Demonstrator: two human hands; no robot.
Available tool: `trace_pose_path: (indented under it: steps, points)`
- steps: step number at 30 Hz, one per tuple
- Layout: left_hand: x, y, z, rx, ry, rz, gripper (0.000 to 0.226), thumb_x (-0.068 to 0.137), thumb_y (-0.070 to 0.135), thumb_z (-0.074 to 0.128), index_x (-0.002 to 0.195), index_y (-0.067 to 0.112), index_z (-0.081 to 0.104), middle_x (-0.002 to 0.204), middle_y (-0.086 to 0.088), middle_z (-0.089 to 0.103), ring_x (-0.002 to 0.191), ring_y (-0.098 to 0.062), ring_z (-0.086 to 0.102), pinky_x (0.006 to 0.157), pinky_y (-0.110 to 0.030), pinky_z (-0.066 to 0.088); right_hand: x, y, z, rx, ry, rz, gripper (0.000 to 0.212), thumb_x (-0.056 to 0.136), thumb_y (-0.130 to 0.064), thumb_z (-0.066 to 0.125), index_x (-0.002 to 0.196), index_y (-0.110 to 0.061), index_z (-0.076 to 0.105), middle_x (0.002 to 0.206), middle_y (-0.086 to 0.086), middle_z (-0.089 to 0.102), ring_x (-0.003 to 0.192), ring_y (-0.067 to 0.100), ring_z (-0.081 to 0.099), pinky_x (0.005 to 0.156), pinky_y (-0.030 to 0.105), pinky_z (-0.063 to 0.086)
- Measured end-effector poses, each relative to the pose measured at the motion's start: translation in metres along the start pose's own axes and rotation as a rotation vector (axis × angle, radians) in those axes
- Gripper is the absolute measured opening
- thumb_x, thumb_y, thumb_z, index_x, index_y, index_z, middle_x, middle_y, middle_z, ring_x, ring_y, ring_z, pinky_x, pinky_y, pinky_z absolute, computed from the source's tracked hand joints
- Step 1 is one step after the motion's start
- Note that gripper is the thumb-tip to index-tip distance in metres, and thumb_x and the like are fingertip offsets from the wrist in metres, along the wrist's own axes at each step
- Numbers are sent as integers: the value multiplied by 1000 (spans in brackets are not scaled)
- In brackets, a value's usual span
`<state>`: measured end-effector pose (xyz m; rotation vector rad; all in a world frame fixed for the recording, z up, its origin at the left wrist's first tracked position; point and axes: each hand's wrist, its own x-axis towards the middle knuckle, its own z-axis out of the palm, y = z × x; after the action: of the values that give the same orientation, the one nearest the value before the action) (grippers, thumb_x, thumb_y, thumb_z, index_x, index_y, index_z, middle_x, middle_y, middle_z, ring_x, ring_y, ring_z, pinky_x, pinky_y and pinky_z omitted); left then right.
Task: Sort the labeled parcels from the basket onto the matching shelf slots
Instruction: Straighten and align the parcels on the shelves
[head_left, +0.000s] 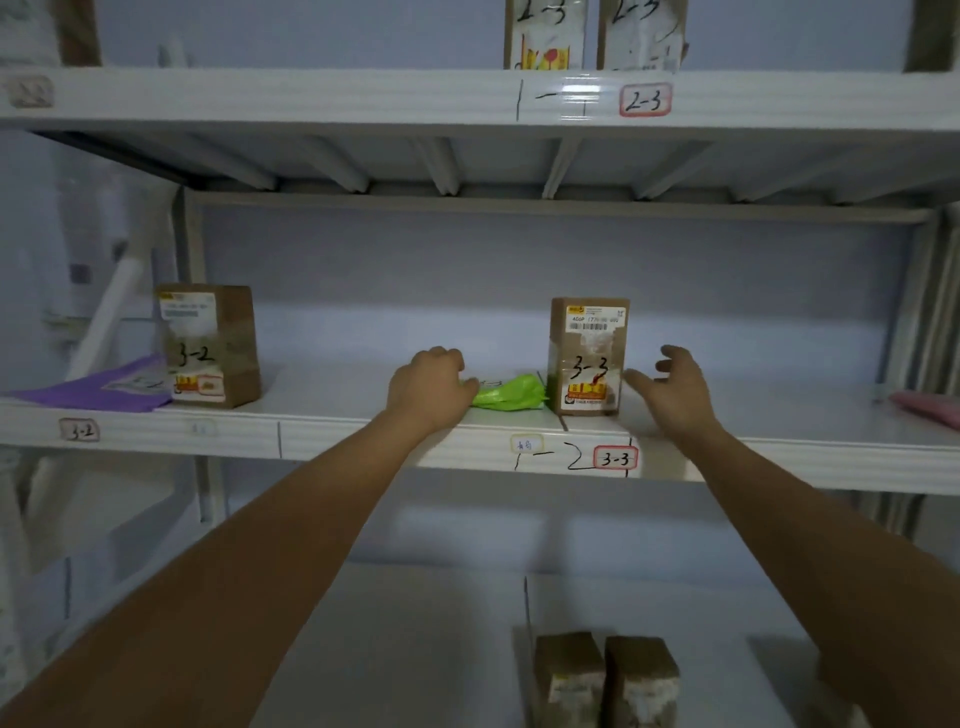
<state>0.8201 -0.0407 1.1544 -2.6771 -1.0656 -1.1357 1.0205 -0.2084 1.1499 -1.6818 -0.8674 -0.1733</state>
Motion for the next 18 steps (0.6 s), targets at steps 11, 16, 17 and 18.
trace_pose_path:
  steps: [11,16,17,18]
  points:
    - [-45,-112,-94,48,241,77,33,94,28,45,114,7,60,112,-9,62,101,-25,56,77,-32,43,-70,-126,106,-174,-72,-342,21,85,-20,60,100,-5,64,101,12,57,84,20,53,75,26,37]
    - [-62,-197,-130,188,381,-65,26,94,25,44,98,5,61,97,-12,63,87,-25,57,74,-35,44,-81,-172,179,-109,-276,-318,33,87,-23,63,112,-2,59,107,16,61,98,28,57,83,30,41]
    - [-66,-216,-133,230,372,-98,26,93,24,45,95,4,61,95,-14,62,86,-27,57,74,-37,43,-83,-179,192,-112,-322,-314,39,87,-25,62,118,-2,55,110,16,60,101,28,57,84,31,41]
    - [-70,-235,-135,267,356,-137,26,93,24,46,94,3,61,93,-15,62,86,-30,57,73,-38,42,-85,-184,204,-110,-366,-305,45,88,-27,61,124,-2,50,115,16,58,104,28,56,85,31,41]
